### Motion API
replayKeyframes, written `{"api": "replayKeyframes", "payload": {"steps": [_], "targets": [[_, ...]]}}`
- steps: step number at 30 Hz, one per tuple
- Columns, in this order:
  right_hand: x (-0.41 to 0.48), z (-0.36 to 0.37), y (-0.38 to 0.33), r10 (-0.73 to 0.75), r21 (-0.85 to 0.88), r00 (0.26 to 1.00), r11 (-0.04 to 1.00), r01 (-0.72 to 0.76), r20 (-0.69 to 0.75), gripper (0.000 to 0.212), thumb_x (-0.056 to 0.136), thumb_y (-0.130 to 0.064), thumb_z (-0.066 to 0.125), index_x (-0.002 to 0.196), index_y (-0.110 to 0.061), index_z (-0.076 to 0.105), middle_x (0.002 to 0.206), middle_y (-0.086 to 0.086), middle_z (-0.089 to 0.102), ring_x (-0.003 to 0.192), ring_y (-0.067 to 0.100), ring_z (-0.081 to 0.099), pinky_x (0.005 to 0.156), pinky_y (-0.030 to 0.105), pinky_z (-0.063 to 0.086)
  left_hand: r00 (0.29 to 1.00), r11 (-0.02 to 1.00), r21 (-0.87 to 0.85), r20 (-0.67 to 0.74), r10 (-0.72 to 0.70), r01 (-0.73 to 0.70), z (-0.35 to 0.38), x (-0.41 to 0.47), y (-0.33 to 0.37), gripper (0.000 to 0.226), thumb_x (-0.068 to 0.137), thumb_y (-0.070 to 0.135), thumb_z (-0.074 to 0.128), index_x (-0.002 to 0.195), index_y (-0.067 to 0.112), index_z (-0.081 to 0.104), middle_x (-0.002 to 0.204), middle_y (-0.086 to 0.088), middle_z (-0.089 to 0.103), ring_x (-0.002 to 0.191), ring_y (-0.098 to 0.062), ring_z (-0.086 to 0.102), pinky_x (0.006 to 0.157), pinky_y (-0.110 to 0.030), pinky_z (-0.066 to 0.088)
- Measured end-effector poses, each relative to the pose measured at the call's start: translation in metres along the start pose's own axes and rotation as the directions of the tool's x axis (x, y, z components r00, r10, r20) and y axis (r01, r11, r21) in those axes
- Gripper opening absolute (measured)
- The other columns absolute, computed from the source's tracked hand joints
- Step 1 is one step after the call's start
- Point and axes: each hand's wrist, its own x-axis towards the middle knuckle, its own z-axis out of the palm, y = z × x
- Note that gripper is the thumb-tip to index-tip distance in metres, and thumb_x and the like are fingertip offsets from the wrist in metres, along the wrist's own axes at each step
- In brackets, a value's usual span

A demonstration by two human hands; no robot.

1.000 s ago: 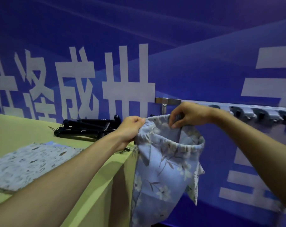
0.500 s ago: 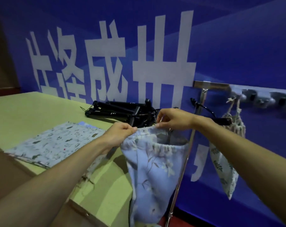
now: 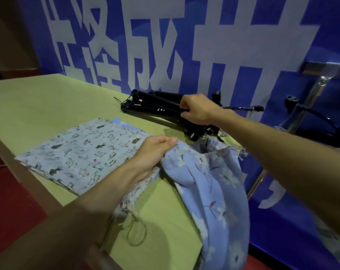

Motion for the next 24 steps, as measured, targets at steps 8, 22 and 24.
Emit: {"api": "replayKeyframes", "payload": {"steps": [8,22,24], "targets": [[0.044,0.044,-0.002,0.028,-0.416,0.989,0.909,0.036,0.147,0.050,0.092,-0.029,0.057,0.134,-0.009,0.039,0.126,0.015,0.054,0.116,0.034,0.051,0.102,0.047,0.030,1.000,0.999,-0.042,0.018,-0.010,0.011,-0.001,0.003,-0.001,0.018,0.092,0.020,0.063,0.077,0.014,0.071,0.079,-0.007,0.072,0.077,-0.019,0.066,0.081,-0.034,0.054],[0.039,0.025,-0.005,-0.185,-0.675,0.981,0.732,0.098,-0.059,0.041,0.095,-0.023,0.055,0.131,-0.008,0.041,0.119,0.016,0.055,0.106,0.032,0.055,0.092,0.041,0.038,0.999,1.000,-0.009,0.030,0.013,-0.013,-0.003,-0.003,0.001,0.019,0.094,0.023,0.060,0.085,0.010,0.071,0.088,-0.015,0.075,0.085,-0.028,0.071,0.088,-0.045,0.054],[0.037,0.018,-0.008,-0.197,-0.667,0.977,0.739,0.093,-0.081,0.040,0.096,-0.027,0.054,0.129,-0.007,0.042,0.116,0.016,0.056,0.102,0.032,0.056,0.090,0.041,0.038,1.000,1.000,-0.005,0.015,0.007,-0.007,-0.002,-0.003,0.001,0.022,0.094,0.024,0.060,0.088,0.006,0.071,0.093,-0.019,0.074,0.091,-0.034,0.070,0.090,-0.048,0.053]]}}
